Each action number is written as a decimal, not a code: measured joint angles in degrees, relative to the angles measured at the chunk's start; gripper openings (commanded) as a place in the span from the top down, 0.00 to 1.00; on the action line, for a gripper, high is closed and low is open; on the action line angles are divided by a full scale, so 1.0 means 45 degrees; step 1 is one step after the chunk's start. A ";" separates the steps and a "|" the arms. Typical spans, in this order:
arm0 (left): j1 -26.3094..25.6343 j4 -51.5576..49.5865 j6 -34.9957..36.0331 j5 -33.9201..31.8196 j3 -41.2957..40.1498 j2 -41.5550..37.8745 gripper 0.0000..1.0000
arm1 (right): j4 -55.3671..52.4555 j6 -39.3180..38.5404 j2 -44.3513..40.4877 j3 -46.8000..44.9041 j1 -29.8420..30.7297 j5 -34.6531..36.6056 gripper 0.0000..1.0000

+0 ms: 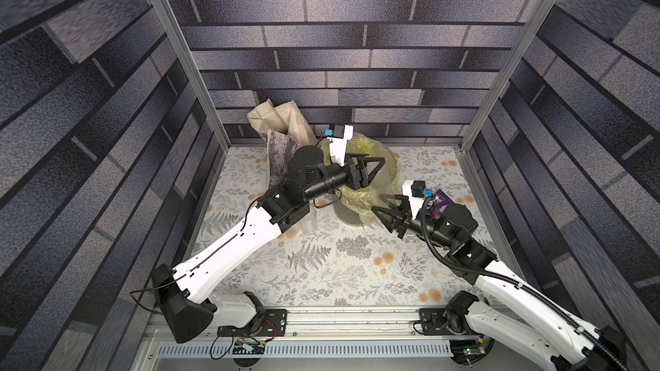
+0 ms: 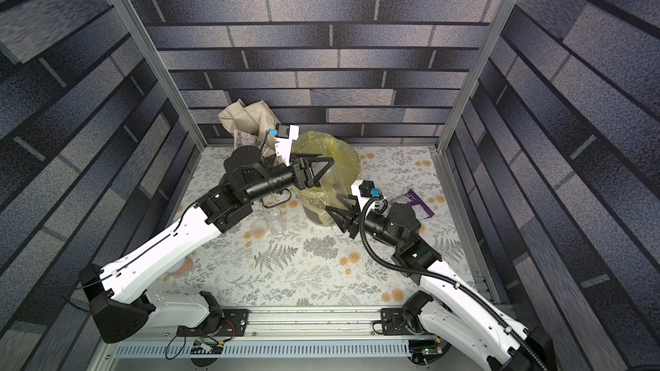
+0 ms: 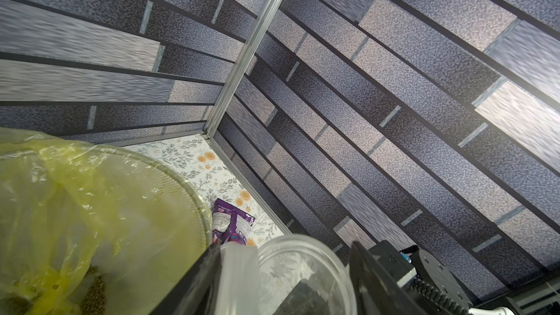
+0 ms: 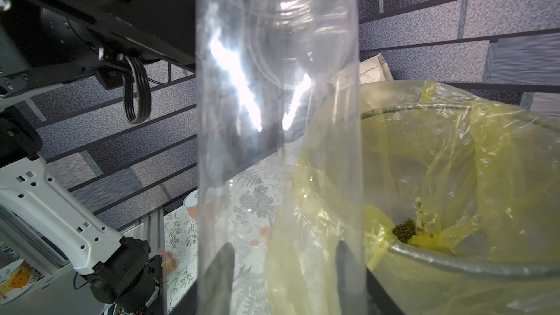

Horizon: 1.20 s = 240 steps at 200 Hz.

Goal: Empty moldy mung beans from jars
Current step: Open the lid of the jar.

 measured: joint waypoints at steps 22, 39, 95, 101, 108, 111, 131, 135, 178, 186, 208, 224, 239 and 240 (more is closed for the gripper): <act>0.0000 0.0015 -0.0010 -0.0427 -0.0466 -0.0437 0.40 | 0.0461 0.0107 0.0403 -0.0024 0.0136 -0.0083 0.72; 0.0005 0.0189 -0.0005 -0.0573 -0.0656 -0.0631 0.43 | 0.0602 0.0185 0.0525 -0.0024 0.0194 -0.0155 0.72; 0.0112 0.0636 -0.0282 -0.0568 -0.1224 -0.1127 0.48 | 0.0981 0.0476 0.0811 0.0087 0.0199 0.0155 0.72; 0.0121 0.0641 -0.0340 -0.0500 -0.1277 -0.1171 0.48 | 0.0976 0.0515 0.0831 0.0121 0.0199 0.0262 0.72; 0.0126 0.0641 -0.0393 -0.0379 -0.1307 -0.1190 0.48 | 0.0962 0.0578 0.0865 0.0151 0.0199 0.0374 0.72; 0.0126 0.0641 -0.0403 -0.0311 -0.1307 -0.1200 0.48 | 0.0957 0.0588 0.0884 0.0170 0.0185 0.0452 0.72; 0.0121 0.0690 -0.0568 0.0185 -0.1307 -0.1209 0.48 | 0.0845 0.0661 0.1025 0.0277 0.0141 0.0767 0.72; 0.0121 0.0714 -0.0583 0.0262 -0.1311 -0.1209 0.48 | 0.0816 0.0661 0.1044 0.0287 0.0146 0.0782 0.72; 0.0311 0.0879 -0.0797 0.1030 -0.1331 -0.1205 0.48 | 0.0476 0.0641 0.1214 0.0413 0.0287 0.0884 0.72; 0.0369 0.0913 -0.0840 0.1127 -0.1350 -0.1205 0.48 | 0.0466 0.0631 0.1214 0.0413 0.0306 0.0908 0.72; 0.0447 0.0952 -0.0986 0.1209 -0.1438 -0.1205 0.48 | 0.0350 0.0597 0.1209 0.0413 0.0345 0.1010 0.72; 0.0466 0.0937 -0.1010 0.1209 -0.1467 -0.1205 0.47 | 0.0243 0.0593 0.1185 0.0413 0.0345 0.1020 0.72; 0.0471 0.0928 -0.1015 0.1214 -0.1472 -0.1209 0.47 | 0.0180 0.0597 0.1137 0.0413 0.0398 0.1059 0.72; 0.0471 0.0928 -0.1015 0.1209 -0.1472 -0.1209 0.47 | 0.0180 0.0597 0.1137 0.0413 0.0398 0.1064 0.72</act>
